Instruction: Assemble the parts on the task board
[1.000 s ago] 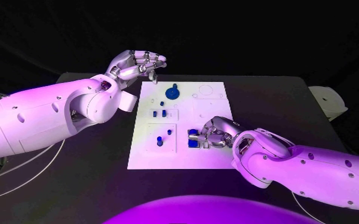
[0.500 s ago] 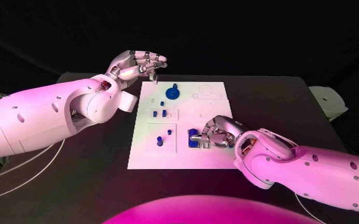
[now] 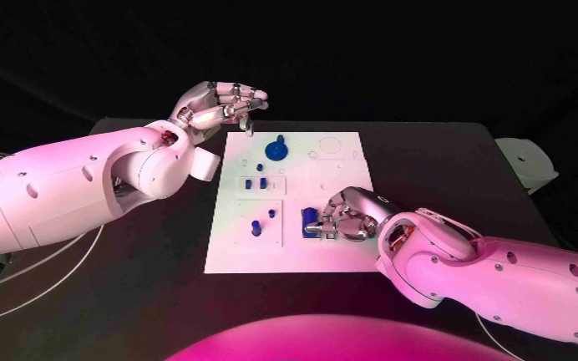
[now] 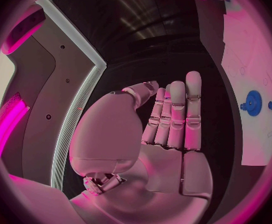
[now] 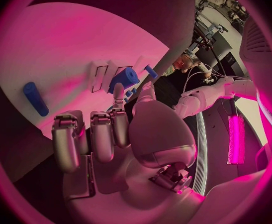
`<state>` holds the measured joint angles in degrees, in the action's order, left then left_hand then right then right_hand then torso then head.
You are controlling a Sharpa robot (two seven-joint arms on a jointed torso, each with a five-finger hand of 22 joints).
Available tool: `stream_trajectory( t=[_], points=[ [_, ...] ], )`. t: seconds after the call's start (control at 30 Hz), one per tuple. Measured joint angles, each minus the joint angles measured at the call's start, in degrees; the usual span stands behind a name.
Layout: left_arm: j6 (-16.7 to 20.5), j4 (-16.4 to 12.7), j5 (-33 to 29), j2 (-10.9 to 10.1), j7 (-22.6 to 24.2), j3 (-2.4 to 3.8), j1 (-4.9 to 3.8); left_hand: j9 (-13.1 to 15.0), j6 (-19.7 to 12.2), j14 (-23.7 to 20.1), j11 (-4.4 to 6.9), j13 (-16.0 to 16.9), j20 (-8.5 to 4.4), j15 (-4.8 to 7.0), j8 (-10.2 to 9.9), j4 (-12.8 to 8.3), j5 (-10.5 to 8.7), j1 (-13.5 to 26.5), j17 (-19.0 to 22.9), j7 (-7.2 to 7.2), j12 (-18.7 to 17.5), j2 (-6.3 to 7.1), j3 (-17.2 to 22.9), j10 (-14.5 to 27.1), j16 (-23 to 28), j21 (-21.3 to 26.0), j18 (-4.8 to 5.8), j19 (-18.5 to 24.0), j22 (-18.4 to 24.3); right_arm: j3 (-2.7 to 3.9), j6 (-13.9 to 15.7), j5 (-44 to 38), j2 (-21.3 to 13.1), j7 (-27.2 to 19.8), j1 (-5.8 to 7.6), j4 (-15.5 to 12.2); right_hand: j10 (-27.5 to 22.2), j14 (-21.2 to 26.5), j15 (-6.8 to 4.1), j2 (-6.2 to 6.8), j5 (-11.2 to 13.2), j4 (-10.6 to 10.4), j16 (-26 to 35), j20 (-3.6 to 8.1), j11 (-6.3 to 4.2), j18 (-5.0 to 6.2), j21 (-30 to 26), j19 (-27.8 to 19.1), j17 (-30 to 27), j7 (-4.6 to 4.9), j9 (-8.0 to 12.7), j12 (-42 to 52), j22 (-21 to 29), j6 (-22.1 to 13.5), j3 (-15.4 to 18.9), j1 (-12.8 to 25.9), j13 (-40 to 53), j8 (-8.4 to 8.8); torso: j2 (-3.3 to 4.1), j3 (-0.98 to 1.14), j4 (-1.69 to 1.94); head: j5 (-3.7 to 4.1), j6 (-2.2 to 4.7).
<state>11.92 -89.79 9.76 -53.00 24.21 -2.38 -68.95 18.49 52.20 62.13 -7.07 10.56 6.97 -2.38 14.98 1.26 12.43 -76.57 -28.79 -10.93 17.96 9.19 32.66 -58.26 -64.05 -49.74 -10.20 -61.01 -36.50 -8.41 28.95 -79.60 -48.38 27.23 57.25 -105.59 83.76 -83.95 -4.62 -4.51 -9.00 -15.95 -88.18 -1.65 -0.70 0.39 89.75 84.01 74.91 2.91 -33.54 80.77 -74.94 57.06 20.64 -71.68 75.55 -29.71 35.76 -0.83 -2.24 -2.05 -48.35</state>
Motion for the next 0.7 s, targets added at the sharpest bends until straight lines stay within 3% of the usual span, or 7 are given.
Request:
stream_trajectory(
  t=[0.23,0.4,0.6,0.7],
  points=[
    [-0.10,0.02,-0.02,0.06,0.00,0.00,0.02,-0.04,0.00,0.00,0.00,0.00,0.22,0.00,0.00,0.25,0.00,0.14,0.00,0.00,0.00,-0.14,0.07,0.00,0.00,0.11,0.01,-0.22,0.02,0.01,-0.95,-0.03,0.79,0.21,0.07,1.33,0.02,0.01,0.01,-0.24,-0.31,0.00,-0.20,0.00,0.02,0.00,0.00,0.00,0.00,-0.17,0.00,0.54,0.01,0.17,0.00,-0.24,0.00,-0.23,0.01,0.07,0.11,0.21,0.02],
    [-0.13,0.04,-0.03,0.10,-0.01,0.00,0.01,-0.04,0.00,0.00,0.00,0.00,0.22,0.00,0.00,0.25,0.00,0.13,0.00,0.00,0.00,-0.14,0.07,0.00,0.00,0.11,0.00,-0.22,0.03,0.01,-1.90,-0.03,1.43,0.52,0.10,2.27,-0.18,0.01,0.01,-0.29,-0.31,0.00,-0.19,0.00,-0.18,0.00,0.00,0.00,0.00,-0.17,0.00,0.73,0.01,0.17,0.00,-0.30,0.01,-0.22,0.07,0.00,0.18,0.25,-0.09],
    [-0.20,0.06,-0.04,0.13,-0.03,0.00,0.01,-0.03,0.01,0.00,0.00,0.01,0.22,0.00,0.00,0.25,0.00,0.13,0.06,0.00,0.00,-0.14,0.07,0.00,0.00,0.11,0.00,-0.22,0.09,0.01,-3.02,-0.10,1.75,0.91,0.11,2.99,-0.23,-0.10,-0.50,1.92,2.14,0.66,-0.19,0.42,-0.23,0.00,0.00,0.01,0.00,-0.37,0.15,0.85,0.01,0.37,-0.51,-2.53,0.00,-0.66,0.08,-0.03,0.26,0.26,-0.29],
    [-0.23,0.07,-0.05,0.12,-0.03,0.00,0.00,-0.03,0.01,0.00,0.00,0.01,0.21,0.00,0.00,0.24,0.00,0.13,0.06,0.01,0.00,-0.14,0.07,0.00,0.00,0.11,0.00,-0.21,0.09,0.01,-3.44,-0.21,1.73,1.02,0.11,3.05,-0.24,-0.09,-0.51,1.90,2.15,0.88,-0.19,0.42,-0.24,0.00,0.00,0.01,0.01,-0.37,0.15,1.07,0.01,0.37,-0.42,-3.11,0.01,-0.66,0.08,-0.07,0.25,0.27,-0.35]
  ],
)
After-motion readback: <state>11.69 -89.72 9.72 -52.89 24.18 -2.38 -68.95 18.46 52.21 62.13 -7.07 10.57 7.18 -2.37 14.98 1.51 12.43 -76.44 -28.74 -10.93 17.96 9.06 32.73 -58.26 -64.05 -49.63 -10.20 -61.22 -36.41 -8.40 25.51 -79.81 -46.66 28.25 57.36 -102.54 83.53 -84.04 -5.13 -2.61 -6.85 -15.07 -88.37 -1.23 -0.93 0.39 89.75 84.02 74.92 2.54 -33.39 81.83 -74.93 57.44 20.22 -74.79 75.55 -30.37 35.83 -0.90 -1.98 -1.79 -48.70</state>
